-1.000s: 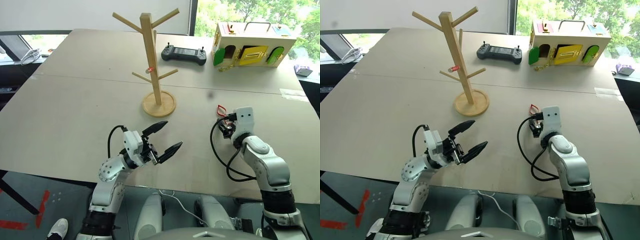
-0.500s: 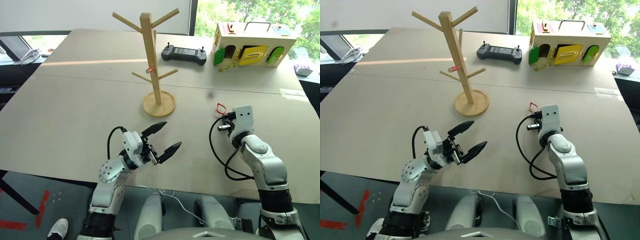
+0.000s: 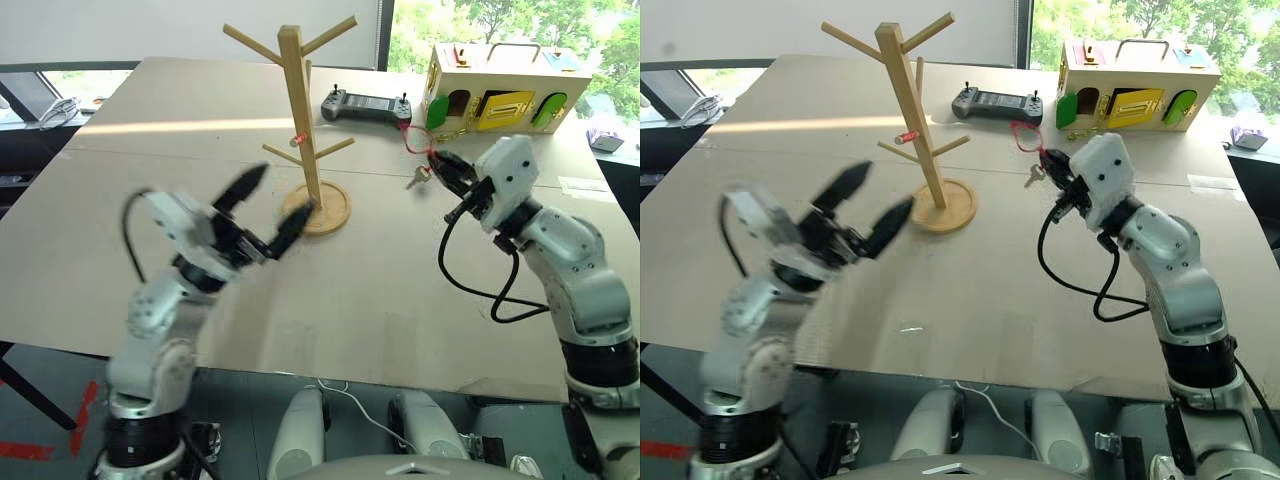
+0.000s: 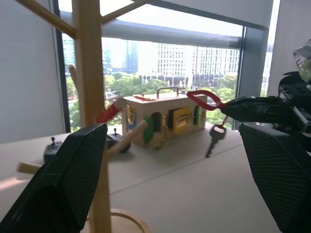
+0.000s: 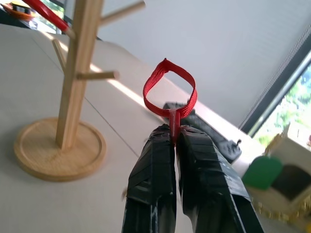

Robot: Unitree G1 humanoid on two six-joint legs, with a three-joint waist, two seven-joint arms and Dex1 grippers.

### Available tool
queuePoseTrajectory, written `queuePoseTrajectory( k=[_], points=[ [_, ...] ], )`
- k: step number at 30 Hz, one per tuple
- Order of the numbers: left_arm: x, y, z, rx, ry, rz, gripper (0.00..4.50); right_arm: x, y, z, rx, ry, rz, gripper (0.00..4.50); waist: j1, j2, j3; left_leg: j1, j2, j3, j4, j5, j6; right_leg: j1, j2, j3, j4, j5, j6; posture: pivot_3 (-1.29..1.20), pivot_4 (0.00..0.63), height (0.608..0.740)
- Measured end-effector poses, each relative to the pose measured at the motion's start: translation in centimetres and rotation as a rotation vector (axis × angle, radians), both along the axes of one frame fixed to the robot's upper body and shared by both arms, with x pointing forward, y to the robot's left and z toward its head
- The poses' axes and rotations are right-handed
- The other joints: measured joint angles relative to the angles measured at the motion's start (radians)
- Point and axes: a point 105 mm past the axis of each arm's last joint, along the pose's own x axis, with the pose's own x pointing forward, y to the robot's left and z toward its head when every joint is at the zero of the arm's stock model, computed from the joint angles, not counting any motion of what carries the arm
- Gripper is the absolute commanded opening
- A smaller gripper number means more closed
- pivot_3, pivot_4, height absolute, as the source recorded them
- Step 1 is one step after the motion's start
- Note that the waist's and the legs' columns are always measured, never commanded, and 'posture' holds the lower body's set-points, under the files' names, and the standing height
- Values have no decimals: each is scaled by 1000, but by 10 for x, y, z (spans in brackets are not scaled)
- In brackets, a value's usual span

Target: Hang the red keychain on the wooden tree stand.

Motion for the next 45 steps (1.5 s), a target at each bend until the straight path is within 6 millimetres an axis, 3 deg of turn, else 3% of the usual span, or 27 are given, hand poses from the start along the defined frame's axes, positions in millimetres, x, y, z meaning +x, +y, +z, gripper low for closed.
queuePoseTrajectory(
  k=[5, 9, 16, 20, 25, 33, 45],
  points=[
    [-4, 11, 7, 20, 101, -29, 4500, -1, 22, -2, -89, -94, 85, 32, 1, -1, 1, 0, 0, 0, 0, 0, 0, 0, 0, 0, 0, 0, 0, 0, 150, 740],
    [-8, 20, 18, 62, 131, -47, 4500, 3, 27, -10, -149, -146, 98, 32, 2, -1, 1, 0, 0, 0, 0, 0, 0, 0, 0, -1, 0, 0, 0, 0, 150, 740],
    [-1, 35, 12, 164, 250, -106, 4500, 6, 38, -24, -212, -170, 128, 32, 1, 0, 1, 0, 0, 0, 0, 0, 0, -1, 0, -1, 1, 0, 0, 0, 150, 740],
    [8, 55, 24, 152, 252, -98, 4500, 4, 47, -20, -190, -202, 153, 32, 1, 0, 2, 0, 0, 0, 0, 0, 0, -1, 0, -1, 1, 0, 0, 0, 150, 740],
    [14, 63, 31, 156, 244, -112, 4500, -3, 60, -9, -154, -269, 202, 32, 1, -1, 2, 0, 0, 0, -1, 0, 0, -1, 0, -1, 1, 0, 0, 0, 150, 740],
    [20, 63, 21, 214, 287, -149, 4500, -13, 86, -3, -111, -287, 288, 32, 0, -1, 3, 0, 1, 0, -1, 0, 0, -2, 0, -1, 1, 0, 0, 0, 150, 740],
    [22, 67, 16, 238, 299, -137, 4500, 9, 114, -11, -132, -266, 278, 32, 0, -1, 3, 0, 1, 0, -1, 0, -1, -2, 0, -1, 2, 0, -1, 0, 150, 740]
  ],
)
